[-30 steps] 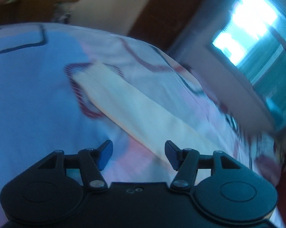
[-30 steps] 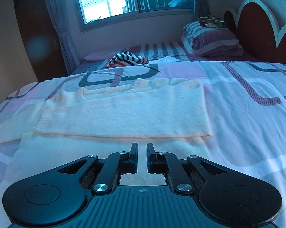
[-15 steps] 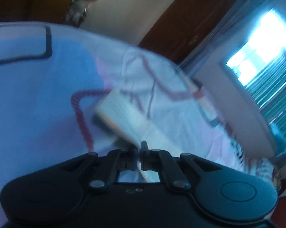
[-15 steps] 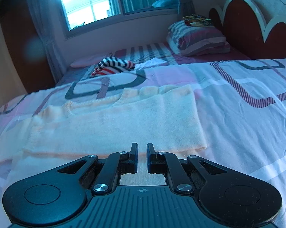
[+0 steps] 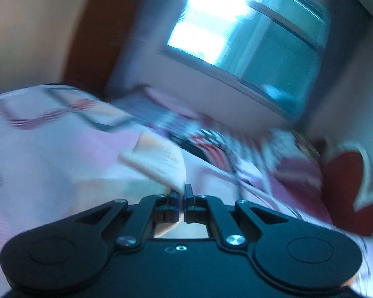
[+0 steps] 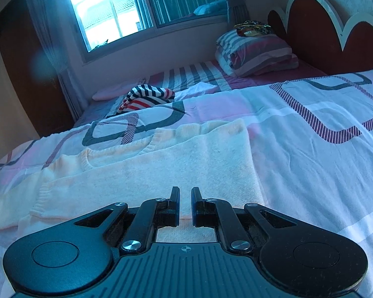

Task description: Fold small clothes

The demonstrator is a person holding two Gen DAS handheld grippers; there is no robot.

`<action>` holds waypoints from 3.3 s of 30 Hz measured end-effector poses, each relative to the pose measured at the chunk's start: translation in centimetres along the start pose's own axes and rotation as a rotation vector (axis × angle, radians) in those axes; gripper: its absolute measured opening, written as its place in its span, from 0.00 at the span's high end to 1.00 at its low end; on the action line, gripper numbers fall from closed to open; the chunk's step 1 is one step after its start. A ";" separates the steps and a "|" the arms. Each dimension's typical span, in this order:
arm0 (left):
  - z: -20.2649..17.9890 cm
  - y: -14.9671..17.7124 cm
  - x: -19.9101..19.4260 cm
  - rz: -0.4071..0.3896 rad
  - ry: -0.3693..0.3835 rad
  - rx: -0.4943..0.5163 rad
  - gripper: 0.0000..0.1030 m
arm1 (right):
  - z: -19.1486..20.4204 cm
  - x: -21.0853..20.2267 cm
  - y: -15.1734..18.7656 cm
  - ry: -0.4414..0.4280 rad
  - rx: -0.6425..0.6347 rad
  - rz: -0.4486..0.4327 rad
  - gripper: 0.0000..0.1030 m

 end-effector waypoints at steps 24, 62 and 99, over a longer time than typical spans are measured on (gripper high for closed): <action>-21.8 14.2 9.7 0.253 0.013 0.527 0.97 | -7.6 -3.1 -0.7 -0.031 0.092 -0.009 0.93; -1.9 12.3 2.9 0.172 -0.270 0.343 0.44 | 5.2 4.2 -4.2 -0.216 -0.103 0.050 0.96; -3.4 9.2 0.8 0.114 -0.096 0.318 0.59 | -5.8 2.6 -3.4 -0.194 0.123 0.076 0.50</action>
Point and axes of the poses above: each gripper's, at about its wrist camera, not at the fingertips, and x roughly the way its jaws point, z to its left, y to its underside, the point moved 7 cm from there along x, roughly the way its jaws point, and after that the axes turned 11 degrees about z, right-handed, at the moved point
